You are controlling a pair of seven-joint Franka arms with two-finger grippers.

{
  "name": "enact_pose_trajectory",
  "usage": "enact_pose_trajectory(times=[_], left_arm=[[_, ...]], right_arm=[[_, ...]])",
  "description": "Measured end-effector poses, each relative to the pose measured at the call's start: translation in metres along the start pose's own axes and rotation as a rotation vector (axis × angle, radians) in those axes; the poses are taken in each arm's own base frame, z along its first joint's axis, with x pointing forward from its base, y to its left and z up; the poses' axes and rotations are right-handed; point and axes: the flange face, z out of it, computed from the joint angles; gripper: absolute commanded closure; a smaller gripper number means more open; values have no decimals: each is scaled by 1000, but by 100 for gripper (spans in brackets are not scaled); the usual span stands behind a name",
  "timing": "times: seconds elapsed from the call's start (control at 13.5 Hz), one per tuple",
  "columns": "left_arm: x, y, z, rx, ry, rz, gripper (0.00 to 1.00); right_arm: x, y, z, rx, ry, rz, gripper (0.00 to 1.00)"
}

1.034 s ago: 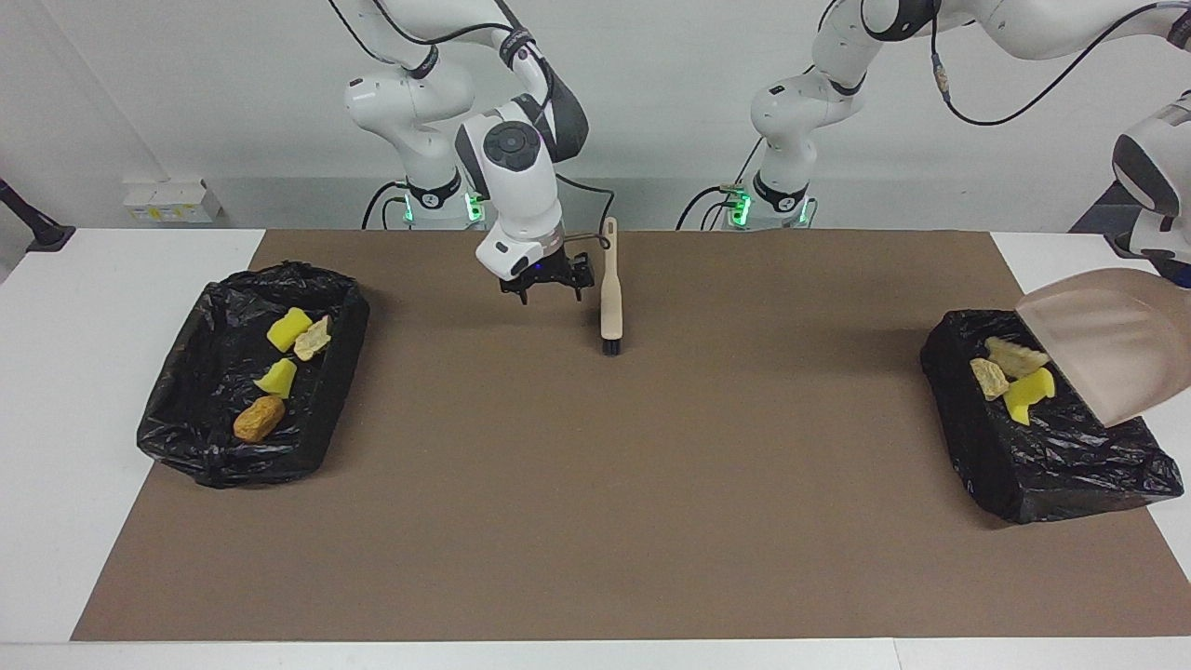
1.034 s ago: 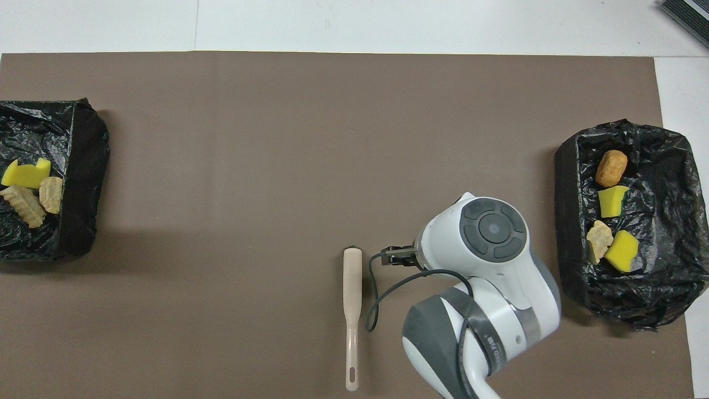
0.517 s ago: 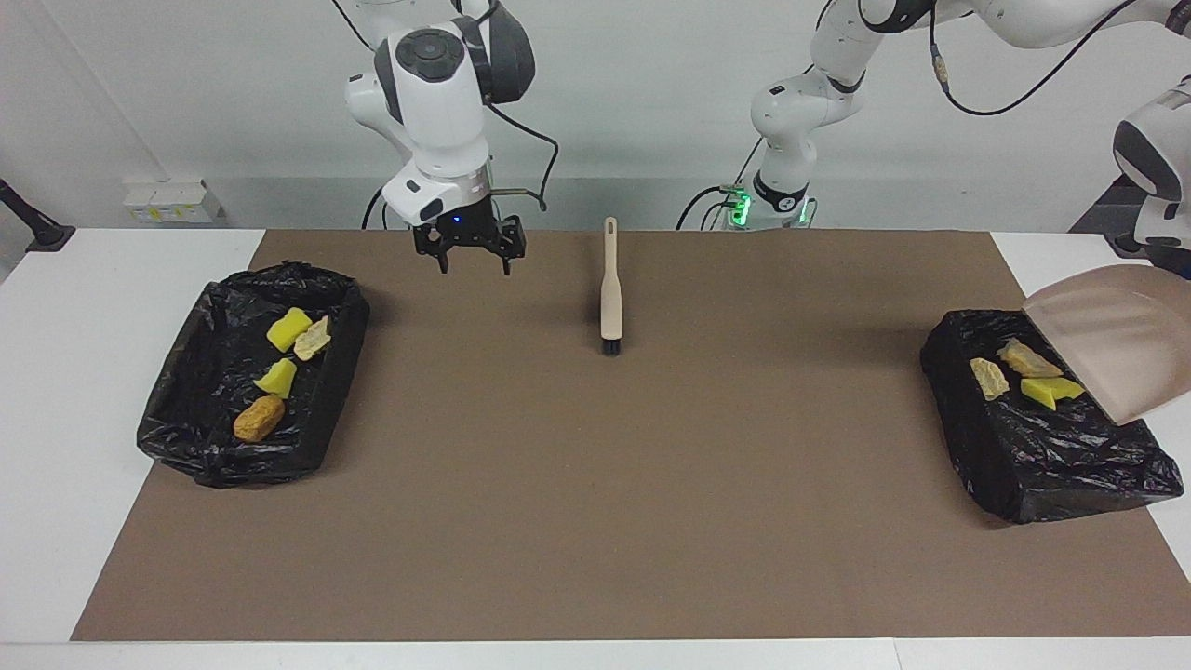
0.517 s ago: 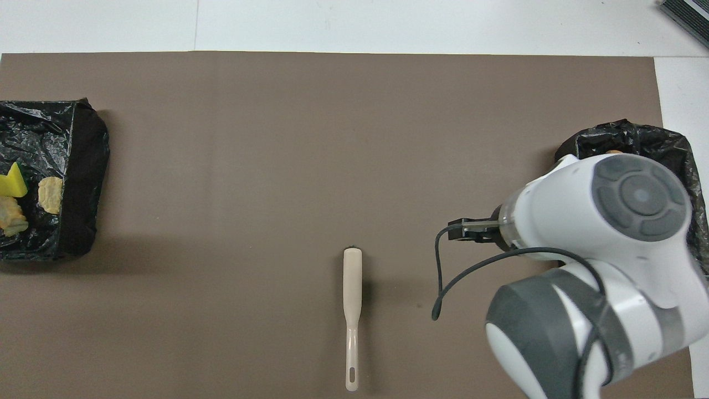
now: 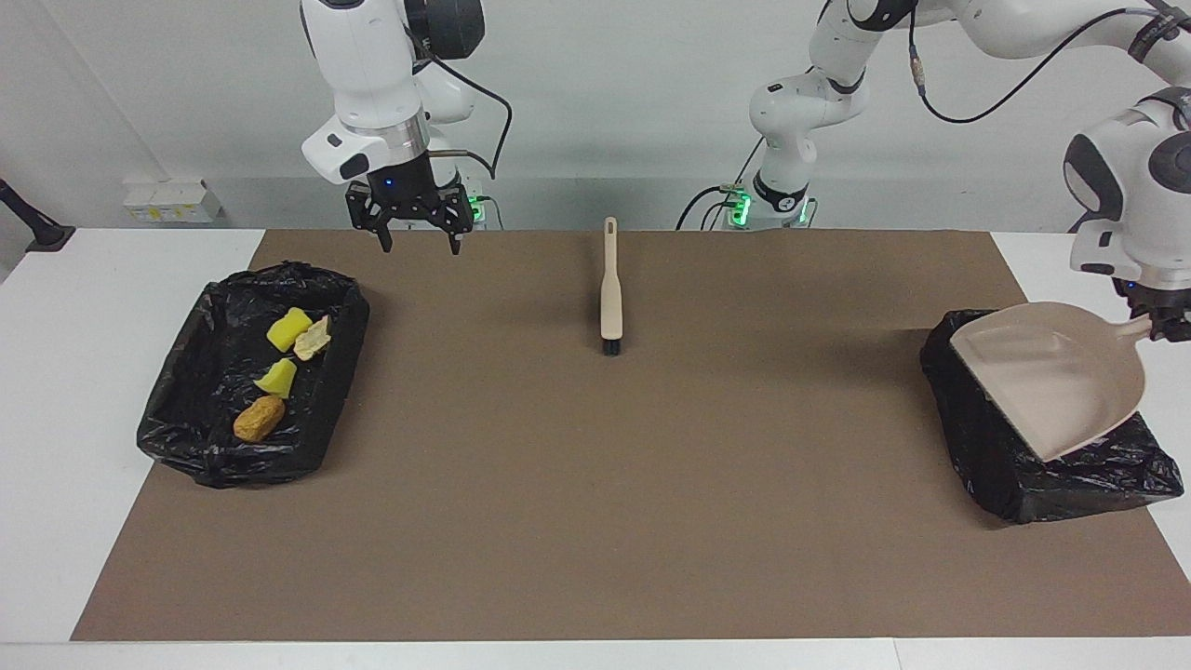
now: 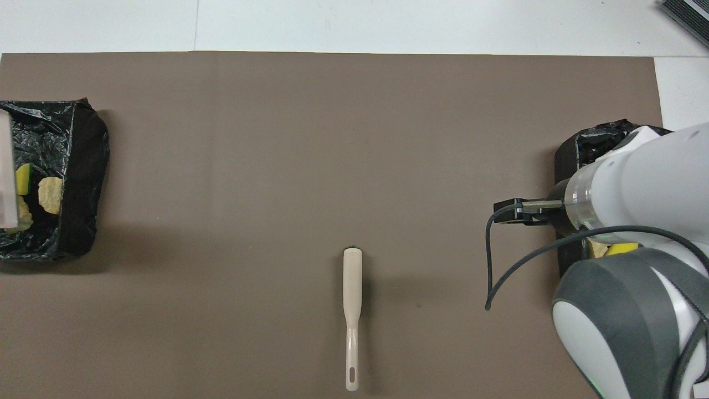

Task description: Sweep and dump trash in bin

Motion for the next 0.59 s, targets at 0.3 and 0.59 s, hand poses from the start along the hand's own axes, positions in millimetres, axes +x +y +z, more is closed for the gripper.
enact_pose_trajectory(times=[0.3,0.59], left_arm=[[157,35,-28,-50,97,-189,100],[258,68,-50,-140,189,-358,100]], right_arm=[[-6,58,-51,-44,-45,-36,0],[-8,132,-60,-13,-56,24,0]])
